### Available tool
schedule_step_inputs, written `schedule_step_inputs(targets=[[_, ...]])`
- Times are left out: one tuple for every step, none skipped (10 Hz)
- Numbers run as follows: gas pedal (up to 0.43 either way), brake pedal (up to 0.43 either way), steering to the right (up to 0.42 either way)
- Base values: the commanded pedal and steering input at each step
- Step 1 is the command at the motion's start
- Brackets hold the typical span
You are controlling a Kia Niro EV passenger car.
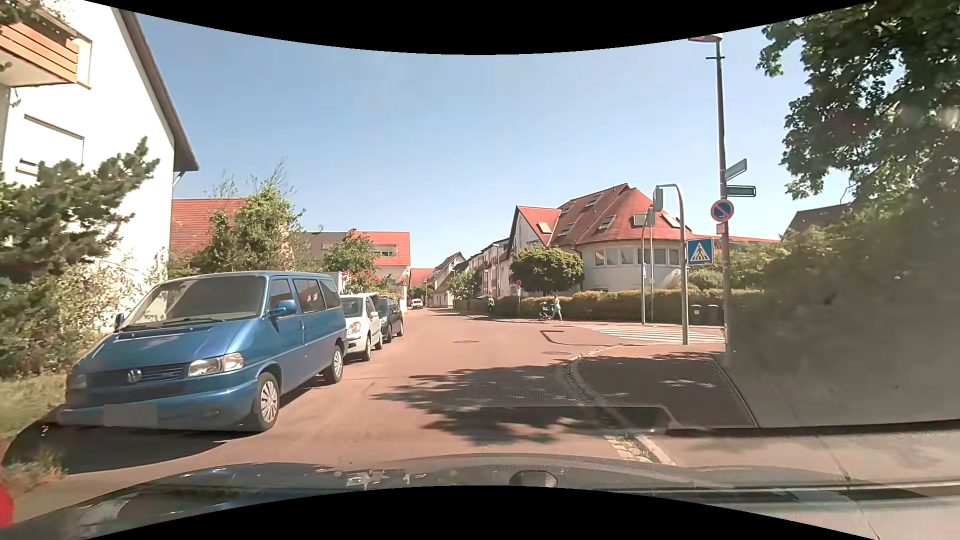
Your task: Follow the waypoints while adhering to traffic rules and regulations
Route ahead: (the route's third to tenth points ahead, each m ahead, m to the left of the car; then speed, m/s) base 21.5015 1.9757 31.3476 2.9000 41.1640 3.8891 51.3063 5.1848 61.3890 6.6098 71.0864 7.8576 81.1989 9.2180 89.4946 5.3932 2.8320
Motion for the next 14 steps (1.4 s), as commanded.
schedule_step_inputs(targets=[[0.000, 0.000, -0.042], [0.000, 0.000, -0.041], [0.000, 0.000, -0.041], [0.000, 0.000, -0.041], [0.000, 0.000, -0.041], [0.000, 0.000, -0.040], [0.000, 0.000, -0.038], [0.000, 0.000, -0.035], [0.000, 0.000, -0.032], [0.020, 0.000, -0.025], [0.039, 0.000, -0.019], [0.047, 0.000, -0.009], [0.047, 0.000, -0.001], [0.047, 0.000, 0.000]])
